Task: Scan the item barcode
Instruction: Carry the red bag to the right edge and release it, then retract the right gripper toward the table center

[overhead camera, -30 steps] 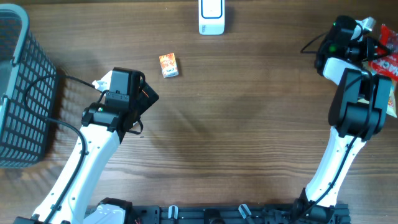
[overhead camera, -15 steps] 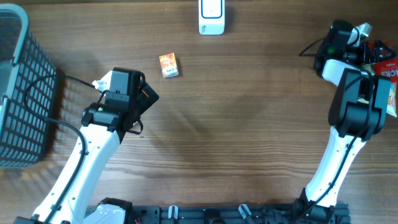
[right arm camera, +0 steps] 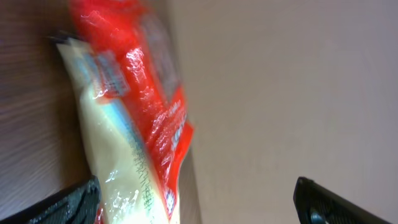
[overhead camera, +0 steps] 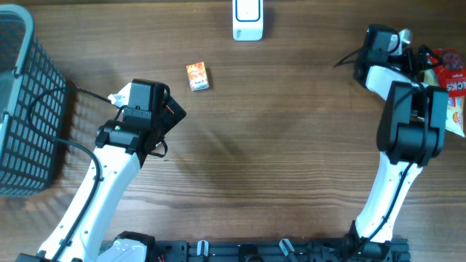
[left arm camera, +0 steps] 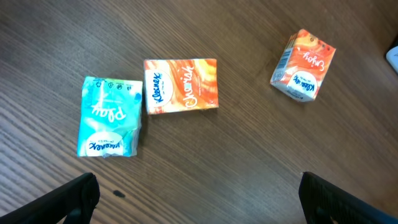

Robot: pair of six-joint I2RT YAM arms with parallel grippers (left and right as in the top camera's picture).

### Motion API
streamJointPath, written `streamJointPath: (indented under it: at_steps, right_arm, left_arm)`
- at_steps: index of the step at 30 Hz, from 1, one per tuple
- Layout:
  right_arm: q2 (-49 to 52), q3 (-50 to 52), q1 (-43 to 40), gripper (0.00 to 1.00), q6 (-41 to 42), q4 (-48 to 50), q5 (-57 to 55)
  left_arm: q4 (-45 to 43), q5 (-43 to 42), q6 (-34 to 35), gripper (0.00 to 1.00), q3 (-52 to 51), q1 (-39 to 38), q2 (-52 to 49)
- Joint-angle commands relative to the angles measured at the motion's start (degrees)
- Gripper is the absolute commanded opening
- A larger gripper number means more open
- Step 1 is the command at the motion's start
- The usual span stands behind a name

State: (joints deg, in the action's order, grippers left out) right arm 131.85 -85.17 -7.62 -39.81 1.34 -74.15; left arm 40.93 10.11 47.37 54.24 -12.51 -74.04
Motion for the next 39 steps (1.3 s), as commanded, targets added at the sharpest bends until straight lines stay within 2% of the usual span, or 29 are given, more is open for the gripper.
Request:
streamJointPath:
  at_steps: [1,2,4,6,7,11,13,19,25,32,39]
  right_arm:
    - [-11.5,-0.2,2.1,1.0,19.7,-18.2,20.0]
    - [-14.4,-0.2,2.4,1.0,22.7,-25.8,32.7]
    - [-19.5,-0.2,2.2,1.0,21.4,-33.7,57.9]
    - [-23.3,-0.2,1.6,1.0,20.1,-35.0,71.5]
    - [-24.9,-0.2,1.6,0.99,21.4,-34.9,73.5]
    - [-29.0,-0.2,1.7,1.0,37.9,-38.0,75.0]
    - [-29.3,-0.2,1.7,1.0,46.1,-42.3,80.2]
    - [-27.5,2.3,2.8,1.0,59.5,-45.1,95.1]
    - [-26.9,6.0,6.0,1.0,65.9,-46.4,97.5]
    - [-27.0,6.1,10.0,0.99,65.9,-51.3,99.7]
    - [-29.3,6.1,12.2,0.93,65.7,-56.0,101.2]
  left_arm:
    - [0.1,1.3,-0.7,1.0,-0.2,0.3,-0.2]
    - [0.1,1.3,-0.7,1.0,-0.2,0.3,-0.2]
    - [0.1,1.3,-0.7,1.0,-0.2,0.3,-0.2]
    - [0.1,1.3,-0.7,1.0,-0.2,0.3,-0.2]
    - [0.1,1.3,-0.7,1.0,-0.2,0.3,-0.2]
    - [0.1,1.3,-0.7,1.0,-0.2,0.3,-0.2]
    - [0.1,1.3,-0.7,1.0,-0.2,0.3,-0.2]
    - [0.1,1.3,-0.7,1.0,-0.2,0.3,-0.2]
    - [0.1,1.3,-0.7,1.0,-0.2,0.3,-0.2]
    - [0.1,1.3,-0.7,1.0,-0.2,0.3,-0.2]
    - [0.1,1.3,-0.7,1.0,-0.2,0.3,-0.2]
